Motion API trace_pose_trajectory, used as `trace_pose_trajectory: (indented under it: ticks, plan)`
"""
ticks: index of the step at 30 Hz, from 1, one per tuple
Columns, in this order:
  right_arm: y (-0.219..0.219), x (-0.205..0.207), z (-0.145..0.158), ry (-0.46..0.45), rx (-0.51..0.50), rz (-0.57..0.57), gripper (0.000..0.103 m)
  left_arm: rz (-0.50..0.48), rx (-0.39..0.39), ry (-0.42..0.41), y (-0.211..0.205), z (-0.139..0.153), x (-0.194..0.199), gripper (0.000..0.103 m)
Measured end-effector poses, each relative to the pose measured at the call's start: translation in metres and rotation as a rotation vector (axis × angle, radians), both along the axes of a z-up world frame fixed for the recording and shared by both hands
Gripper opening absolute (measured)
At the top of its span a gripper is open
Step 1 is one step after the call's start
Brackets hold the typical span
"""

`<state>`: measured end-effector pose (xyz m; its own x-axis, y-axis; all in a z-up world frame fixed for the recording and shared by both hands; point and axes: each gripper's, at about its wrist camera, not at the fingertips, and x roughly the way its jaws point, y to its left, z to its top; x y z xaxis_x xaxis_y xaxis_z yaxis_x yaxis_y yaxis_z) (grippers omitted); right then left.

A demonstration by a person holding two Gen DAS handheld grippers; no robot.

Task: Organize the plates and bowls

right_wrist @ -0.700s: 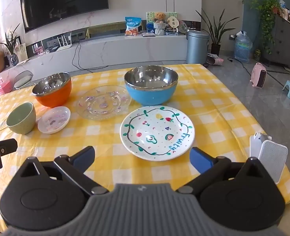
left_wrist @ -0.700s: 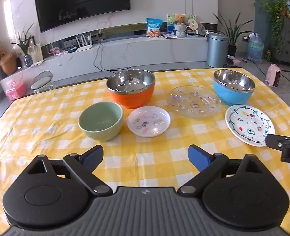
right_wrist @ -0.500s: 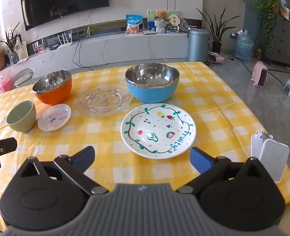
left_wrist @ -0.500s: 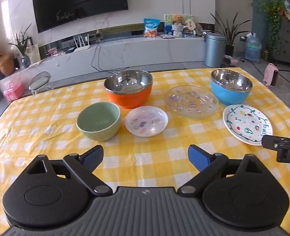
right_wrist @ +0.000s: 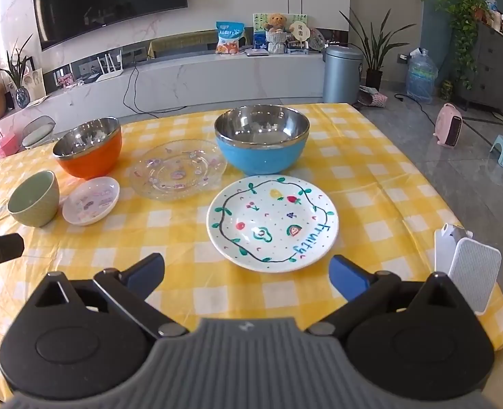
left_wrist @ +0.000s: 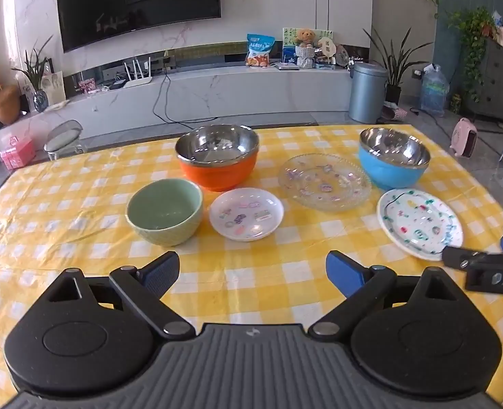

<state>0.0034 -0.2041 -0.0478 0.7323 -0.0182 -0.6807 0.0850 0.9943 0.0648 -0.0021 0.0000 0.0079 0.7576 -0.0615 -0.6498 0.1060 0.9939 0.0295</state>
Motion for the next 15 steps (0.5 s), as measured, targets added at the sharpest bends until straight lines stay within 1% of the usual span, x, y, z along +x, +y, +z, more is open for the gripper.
trace_pose_trajectory:
  ticks: [7,12,15]
  plan:
    - [-0.002,0.000,0.000,-0.003,0.005,-0.005,0.101,-0.007,-0.044,-0.009,-0.008,0.014,0.000,0.103]
    - [-0.003,0.001,-0.001,-0.003,0.013,-0.010,0.101,-0.016,-0.142,-0.003,-0.019,0.030,-0.001,0.103]
    - [-0.005,0.002,-0.002,-0.003,0.015,-0.008,0.101,-0.002,-0.201,0.002,-0.025,0.036,-0.001,0.103]
